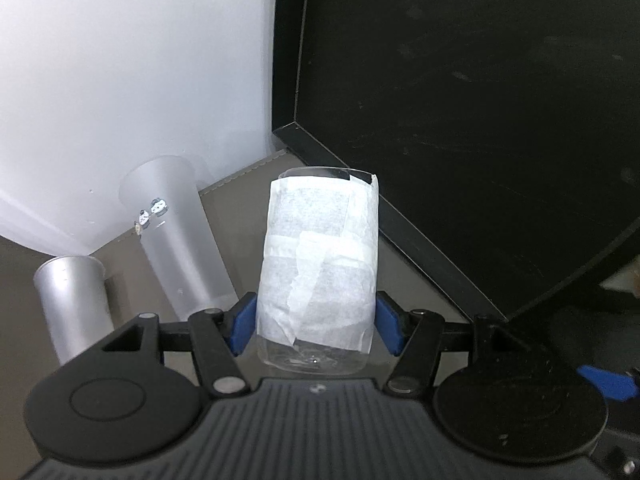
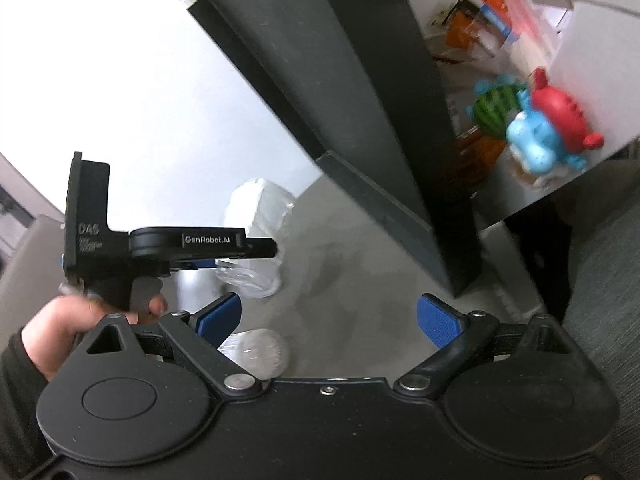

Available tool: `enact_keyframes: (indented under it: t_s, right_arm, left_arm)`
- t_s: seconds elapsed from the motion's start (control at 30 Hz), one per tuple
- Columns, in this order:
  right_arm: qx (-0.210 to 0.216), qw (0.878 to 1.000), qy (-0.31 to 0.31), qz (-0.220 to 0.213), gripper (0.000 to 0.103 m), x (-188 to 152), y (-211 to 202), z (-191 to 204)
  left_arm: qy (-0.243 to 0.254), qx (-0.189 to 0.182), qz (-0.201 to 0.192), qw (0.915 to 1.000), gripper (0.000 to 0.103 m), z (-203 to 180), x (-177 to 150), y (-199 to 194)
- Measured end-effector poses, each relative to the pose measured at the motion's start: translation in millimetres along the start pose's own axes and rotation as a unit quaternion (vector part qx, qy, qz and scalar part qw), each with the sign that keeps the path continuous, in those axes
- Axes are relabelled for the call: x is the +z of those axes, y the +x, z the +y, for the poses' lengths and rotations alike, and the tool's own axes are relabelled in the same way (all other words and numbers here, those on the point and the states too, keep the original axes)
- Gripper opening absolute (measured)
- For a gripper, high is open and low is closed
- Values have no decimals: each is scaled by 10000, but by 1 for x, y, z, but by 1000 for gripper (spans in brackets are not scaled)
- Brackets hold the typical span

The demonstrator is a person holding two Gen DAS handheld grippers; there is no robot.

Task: Flip cup upright
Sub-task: 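Close the left gripper around the paper-wrapped cup and lift it, then grasp the cup with the right gripper while the left gripper opens and releases it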

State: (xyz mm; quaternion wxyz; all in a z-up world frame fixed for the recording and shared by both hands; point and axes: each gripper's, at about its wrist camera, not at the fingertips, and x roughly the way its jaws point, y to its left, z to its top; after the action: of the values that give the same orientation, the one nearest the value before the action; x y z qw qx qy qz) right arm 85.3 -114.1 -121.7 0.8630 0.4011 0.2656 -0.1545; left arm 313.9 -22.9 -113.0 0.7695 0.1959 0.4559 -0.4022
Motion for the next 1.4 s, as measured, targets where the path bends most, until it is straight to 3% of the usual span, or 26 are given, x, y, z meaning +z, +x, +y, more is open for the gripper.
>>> enact_keyframes:
  t_s: [0.27,0.8,1.17,1.4]
  right_arm:
    - [300,9994,-69,-133,103,-3,-10,4]
    - [1206,9901,531,481,103,-14,-4,0]
    - [1496,9827,847,685,103,-17,-3,-3]
    - [1775,9743,874,1075,102,-19,5,0]
  left_arm:
    - [30,-68,-22,10000,61,-12,-38,-33]
    - [-42,-352,-121,9993,61,-35,-96,-74]
    - [-65,-703,-317,9970,61,-51,-127,-105]
    - [-199,-794,-409,9958,61,-52,-147,-117]
